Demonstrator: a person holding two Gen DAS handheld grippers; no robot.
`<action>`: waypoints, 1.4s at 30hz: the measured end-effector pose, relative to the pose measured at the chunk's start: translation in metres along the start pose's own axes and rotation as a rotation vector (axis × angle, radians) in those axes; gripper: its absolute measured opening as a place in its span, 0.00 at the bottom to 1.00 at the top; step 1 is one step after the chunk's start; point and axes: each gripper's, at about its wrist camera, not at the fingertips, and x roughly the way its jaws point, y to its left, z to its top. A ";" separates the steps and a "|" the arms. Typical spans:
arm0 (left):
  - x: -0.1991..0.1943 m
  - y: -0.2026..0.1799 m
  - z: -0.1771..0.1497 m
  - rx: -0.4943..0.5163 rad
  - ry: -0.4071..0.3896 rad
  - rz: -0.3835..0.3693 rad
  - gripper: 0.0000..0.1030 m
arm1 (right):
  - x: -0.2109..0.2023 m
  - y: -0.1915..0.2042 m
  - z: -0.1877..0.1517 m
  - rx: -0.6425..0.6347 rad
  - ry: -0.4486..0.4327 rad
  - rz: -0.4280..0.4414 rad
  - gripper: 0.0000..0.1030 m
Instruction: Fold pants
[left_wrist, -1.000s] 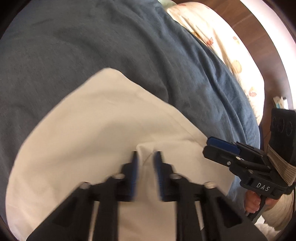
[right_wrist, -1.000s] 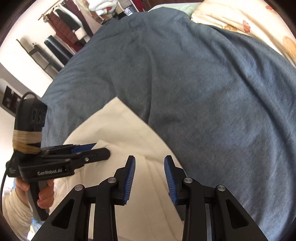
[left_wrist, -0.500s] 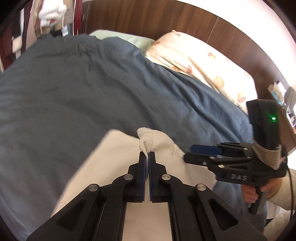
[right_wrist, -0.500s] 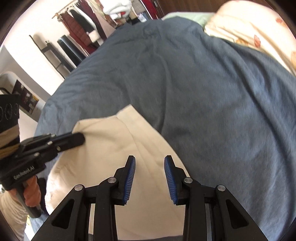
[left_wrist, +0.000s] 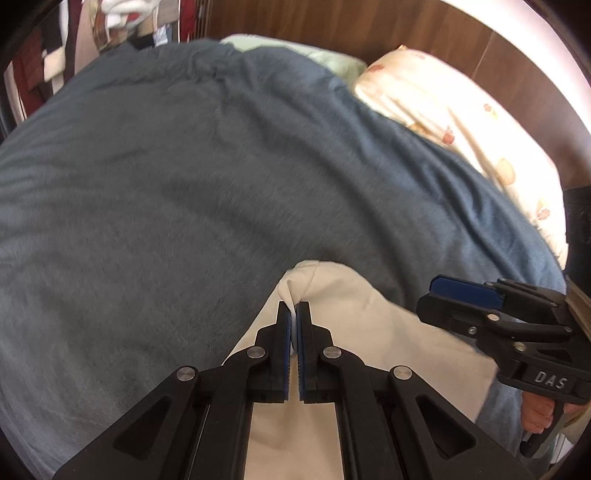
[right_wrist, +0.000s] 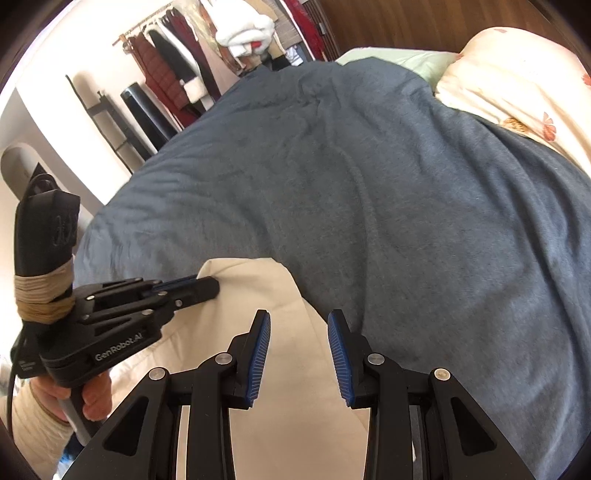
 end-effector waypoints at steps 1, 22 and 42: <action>0.005 0.001 -0.001 -0.004 0.016 0.013 0.09 | 0.004 0.000 0.000 -0.001 0.008 -0.001 0.33; -0.172 0.051 -0.141 -0.252 -0.129 0.298 0.46 | -0.017 0.108 -0.011 -0.177 -0.013 0.070 0.33; -0.146 0.154 -0.240 -0.677 -0.043 0.247 0.46 | 0.034 0.192 -0.080 -0.319 0.168 0.121 0.33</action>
